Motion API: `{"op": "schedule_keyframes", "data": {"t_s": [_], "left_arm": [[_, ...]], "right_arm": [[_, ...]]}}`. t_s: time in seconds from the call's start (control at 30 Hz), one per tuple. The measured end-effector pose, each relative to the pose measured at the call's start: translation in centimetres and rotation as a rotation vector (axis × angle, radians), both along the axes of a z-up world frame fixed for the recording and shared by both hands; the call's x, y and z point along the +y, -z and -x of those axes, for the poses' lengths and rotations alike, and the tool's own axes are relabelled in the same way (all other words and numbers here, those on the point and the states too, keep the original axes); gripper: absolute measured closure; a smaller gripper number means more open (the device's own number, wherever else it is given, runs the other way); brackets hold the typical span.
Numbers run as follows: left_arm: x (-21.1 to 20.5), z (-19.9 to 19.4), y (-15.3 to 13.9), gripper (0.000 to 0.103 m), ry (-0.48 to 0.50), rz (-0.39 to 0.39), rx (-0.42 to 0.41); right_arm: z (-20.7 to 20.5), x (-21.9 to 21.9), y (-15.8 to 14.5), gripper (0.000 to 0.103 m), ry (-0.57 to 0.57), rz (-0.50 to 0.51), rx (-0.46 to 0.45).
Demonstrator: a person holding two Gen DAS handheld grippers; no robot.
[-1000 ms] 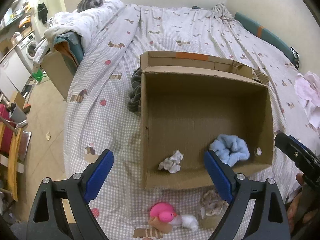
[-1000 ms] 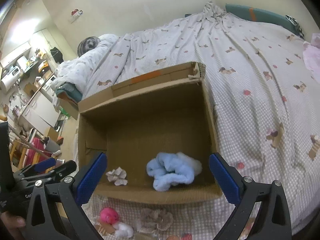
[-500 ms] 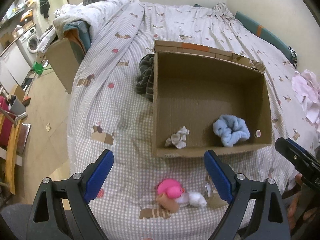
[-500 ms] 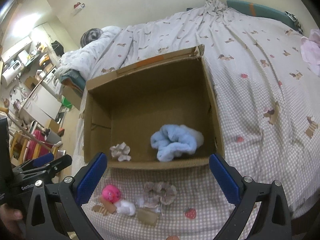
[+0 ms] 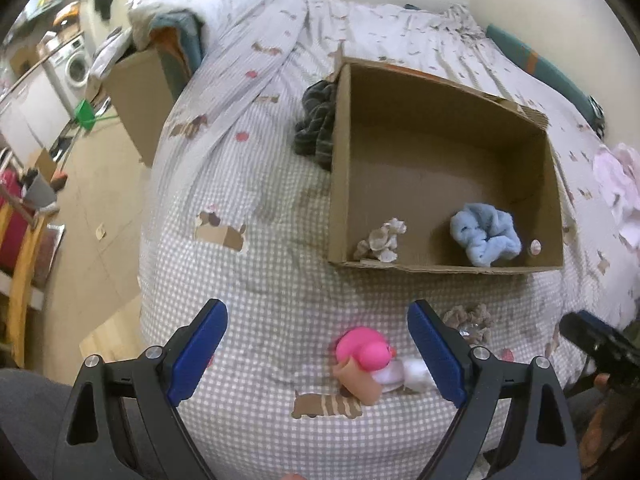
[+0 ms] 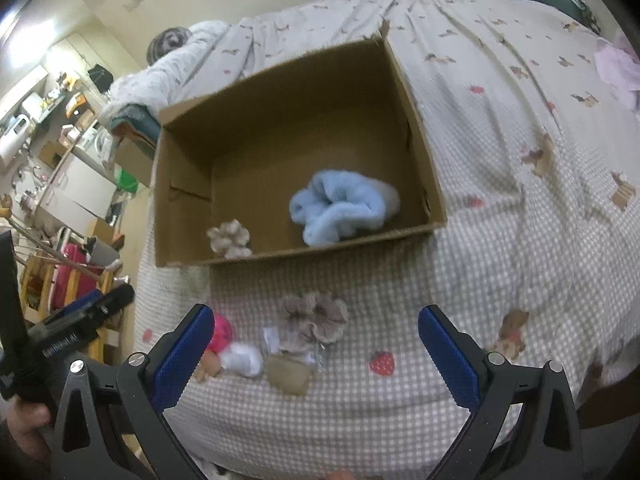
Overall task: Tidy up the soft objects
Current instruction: 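Move the left gripper down toward the pink rubber toy, then grasp the pink rubber toy with the left gripper and lift it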
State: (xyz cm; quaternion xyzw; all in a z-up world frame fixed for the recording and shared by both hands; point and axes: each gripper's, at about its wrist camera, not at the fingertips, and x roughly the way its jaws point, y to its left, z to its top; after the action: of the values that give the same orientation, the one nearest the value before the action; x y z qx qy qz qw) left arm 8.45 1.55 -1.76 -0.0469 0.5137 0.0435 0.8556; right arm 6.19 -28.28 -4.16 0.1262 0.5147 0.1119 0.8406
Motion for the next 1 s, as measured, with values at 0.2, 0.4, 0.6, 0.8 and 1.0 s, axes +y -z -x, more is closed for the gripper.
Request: {"op": "schedule_keyframes", "data": {"t_s": [0.2, 0.4, 0.6, 0.8, 1.0], "left_arm": [[0.1, -0.1, 1.5, 0.012, 0.002, -0.011, 0.052], [0.5, -1.0, 4.7, 0.012, -0.011, 0.022, 0.188], [-0.7, -1.9, 7.4, 0.013, 0.001, 0.113, 0.273], [-2.6, -3.1, 10.0, 0.016, 0.059, 0.134, 0.340], [-2.3, -4.1, 11.4, 0.045, 0.050, 0.186, 0.365]], "right_arm": [[-0.4, -0.8, 1.2, 0.000, 0.040, -0.012, 0.062], [-1.7, -1.3, 2.6, 0.000, 0.094, -0.012, 0.121], [-2.4, -0.5, 3.6, 0.000, 0.068, -0.042, 0.165], [-2.3, 0.0, 3.8, 0.000, 0.045, -0.042, 0.165], [-2.0, -0.8, 3.9, 0.000, 0.061, -0.057, 0.173]]}}
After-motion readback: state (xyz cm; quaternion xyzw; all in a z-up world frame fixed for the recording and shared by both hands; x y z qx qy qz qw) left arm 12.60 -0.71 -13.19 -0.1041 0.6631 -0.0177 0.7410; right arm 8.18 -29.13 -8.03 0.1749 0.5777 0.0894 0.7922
